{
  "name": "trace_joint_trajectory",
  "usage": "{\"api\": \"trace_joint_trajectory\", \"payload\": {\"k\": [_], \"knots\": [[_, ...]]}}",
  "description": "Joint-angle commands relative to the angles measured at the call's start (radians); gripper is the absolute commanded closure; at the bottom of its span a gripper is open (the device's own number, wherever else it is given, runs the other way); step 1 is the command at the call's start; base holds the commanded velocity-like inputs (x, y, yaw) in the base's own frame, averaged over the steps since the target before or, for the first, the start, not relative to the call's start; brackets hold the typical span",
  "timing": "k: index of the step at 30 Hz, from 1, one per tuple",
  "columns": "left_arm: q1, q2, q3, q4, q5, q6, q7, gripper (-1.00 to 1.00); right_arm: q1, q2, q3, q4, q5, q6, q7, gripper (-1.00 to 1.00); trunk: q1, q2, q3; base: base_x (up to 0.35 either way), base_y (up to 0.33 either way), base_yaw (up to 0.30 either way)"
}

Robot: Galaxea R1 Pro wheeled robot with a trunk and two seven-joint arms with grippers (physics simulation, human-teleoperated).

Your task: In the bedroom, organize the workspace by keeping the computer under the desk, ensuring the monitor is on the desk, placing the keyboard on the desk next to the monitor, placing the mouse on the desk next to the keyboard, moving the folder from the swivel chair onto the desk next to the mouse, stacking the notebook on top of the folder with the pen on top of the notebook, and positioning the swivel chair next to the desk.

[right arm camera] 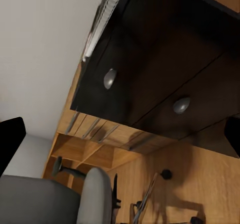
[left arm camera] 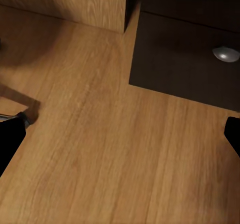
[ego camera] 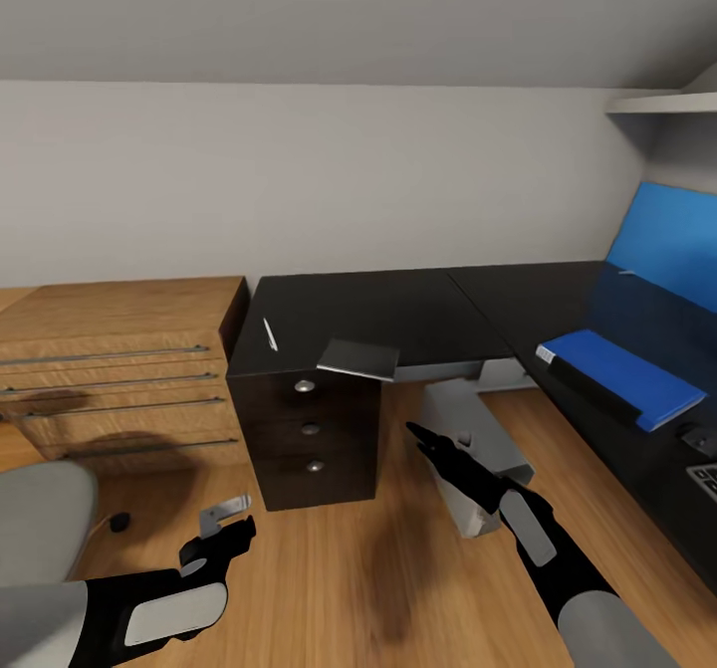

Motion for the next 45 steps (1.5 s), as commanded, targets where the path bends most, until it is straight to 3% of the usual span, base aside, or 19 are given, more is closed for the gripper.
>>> {"api": "trace_joint_trajectory", "payload": {"k": [1, 6, 13, 45], "knots": [[-0.002, 0.0, -0.003, -0.001, 0.004, -0.004, 0.002, -1.0, 0.0, -0.001, 0.002, -0.002, -0.01, 0.006, -0.001, -1.0, 0.0, 0.0, -0.001, 0.117, 0.015, 0.0], [-0.002, -0.001, -0.01, -0.001, 0.003, -0.005, 0.001, -1.0, 0.002, 0.001, 0.002, -0.009, -0.01, 0.004, -0.002, -1.0, 0.0, 0.0, -0.001, 0.208, 0.032, 0.0], [-0.002, 0.0, -0.05, -0.001, 0.001, -0.007, 0.001, -1.0, 0.003, 0.001, 0.002, -0.011, -0.01, 0.002, -0.002, -1.0, 0.0, 0.0, -0.001, 0.155, 0.066, 0.0], [-0.002, 0.0, -0.059, -0.002, 0.001, -0.011, 0.0, -1.0, 0.003, 0.001, 0.002, -0.004, -0.009, 0.001, -0.002, -1.0, 0.0, 0.0, -0.001, 0.135, 0.069, 0.0]]}}
